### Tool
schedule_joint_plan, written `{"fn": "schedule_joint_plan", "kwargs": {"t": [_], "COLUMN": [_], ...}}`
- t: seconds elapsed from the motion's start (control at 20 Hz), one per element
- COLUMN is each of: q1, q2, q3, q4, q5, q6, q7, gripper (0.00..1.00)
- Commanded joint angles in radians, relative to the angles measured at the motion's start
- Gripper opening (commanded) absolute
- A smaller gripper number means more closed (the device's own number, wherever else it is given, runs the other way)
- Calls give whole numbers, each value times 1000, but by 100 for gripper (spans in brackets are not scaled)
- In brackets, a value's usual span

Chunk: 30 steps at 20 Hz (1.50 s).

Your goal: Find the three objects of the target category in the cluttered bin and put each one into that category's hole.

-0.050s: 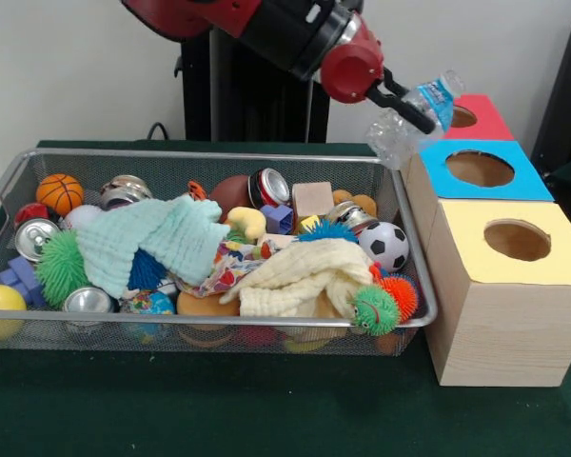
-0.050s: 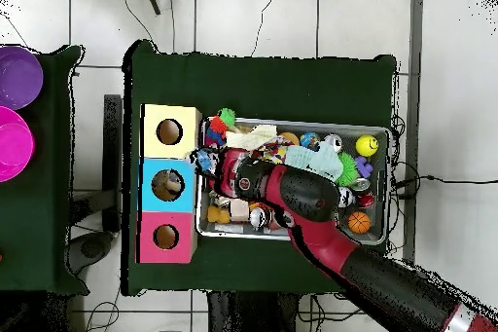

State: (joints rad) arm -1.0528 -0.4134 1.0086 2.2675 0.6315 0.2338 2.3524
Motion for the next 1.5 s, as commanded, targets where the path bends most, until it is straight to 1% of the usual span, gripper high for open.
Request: {"fn": "schedule_joint_plan", "kwargs": {"t": [0.05, 0.15, 0.25, 0.4, 0.5, 0.65, 0.75, 0.9, 1.1, 1.2, 1.3, 1.5], "q1": [34, 49, 62, 65, 60, 64, 70, 83, 101, 104, 105, 104], "q2": [109, 127, 129, 151, 162, 159, 163, 199, 223, 228, 216, 229], "q3": [75, 59, 37, 30, 34, 36, 23, -5, -22, -29, -26, -37], "q4": [-59, -72, -76, -76, -62, -44, -46, -69, -87, -96, -91, -102], "q5": [-23, -26, -26, -32, -35, -41, -49, -64, -83, -94, -94, -102], "q6": [-121, -111, -81, -68, -58, -62, -69, -71, -97, -96, -93, -82], "q7": [158, 151, 139, 134, 139, 156, 152, 124, 117, 109, 122, 118], "gripper": [0, 0, 0, 0, 0, 0, 0, 0, 0, 0, 0, 0]}}
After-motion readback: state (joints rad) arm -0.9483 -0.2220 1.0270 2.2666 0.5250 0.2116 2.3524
